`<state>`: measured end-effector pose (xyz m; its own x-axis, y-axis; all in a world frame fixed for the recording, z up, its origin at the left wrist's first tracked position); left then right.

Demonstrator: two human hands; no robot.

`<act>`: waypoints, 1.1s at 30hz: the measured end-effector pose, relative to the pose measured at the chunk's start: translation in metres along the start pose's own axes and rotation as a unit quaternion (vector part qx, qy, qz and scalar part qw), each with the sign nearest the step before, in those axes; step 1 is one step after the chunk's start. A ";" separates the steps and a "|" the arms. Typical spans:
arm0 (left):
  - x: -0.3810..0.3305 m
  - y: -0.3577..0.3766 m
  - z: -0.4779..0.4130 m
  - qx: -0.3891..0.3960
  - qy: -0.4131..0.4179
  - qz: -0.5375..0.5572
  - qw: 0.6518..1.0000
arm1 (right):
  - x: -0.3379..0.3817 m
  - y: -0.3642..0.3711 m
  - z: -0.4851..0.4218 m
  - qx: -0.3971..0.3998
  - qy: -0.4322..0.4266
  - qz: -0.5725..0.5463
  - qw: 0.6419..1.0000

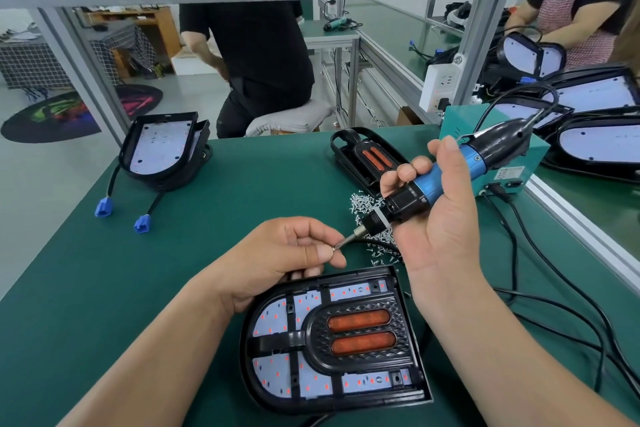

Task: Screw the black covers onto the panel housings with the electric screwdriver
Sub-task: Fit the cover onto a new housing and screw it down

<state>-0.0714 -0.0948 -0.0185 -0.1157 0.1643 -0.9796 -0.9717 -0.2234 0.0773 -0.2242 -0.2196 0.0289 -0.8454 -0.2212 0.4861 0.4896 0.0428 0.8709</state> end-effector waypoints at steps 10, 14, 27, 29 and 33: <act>0.002 -0.004 0.000 -0.019 -0.004 -0.019 1.000 | -0.003 -0.004 0.005 -0.023 -0.013 0.052 0.998; 0.003 -0.006 0.001 -0.024 -0.010 -0.025 0.999 | -0.005 -0.008 0.004 -0.035 -0.001 0.057 0.998; 0.003 -0.003 0.004 -0.012 -0.032 -0.017 0.999 | -0.008 -0.013 -0.001 -0.054 0.003 0.031 0.998; 0.001 -0.002 0.005 -0.010 -0.034 -0.006 0.999 | -0.007 -0.014 -0.001 -0.065 0.005 0.016 0.998; -0.001 -0.003 0.006 -0.009 -0.039 0.021 0.999 | -0.003 -0.015 -0.003 -0.080 0.012 -0.013 0.997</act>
<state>-0.0700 -0.0884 -0.0168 -0.1729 0.2280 -0.9582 -0.9619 -0.2482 0.1145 -0.2287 -0.2220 0.0143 -0.8537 -0.2431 0.4605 0.4973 -0.1186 0.8594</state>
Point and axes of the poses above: each hand's wrist, its own z-axis away from the middle knuckle, its own y-axis out of the palm, x = y × z, the point moved 7 cm from there along -z, towards the middle knuckle, and after that the axes turned 11 degrees about -x, right-handed, at the moved point
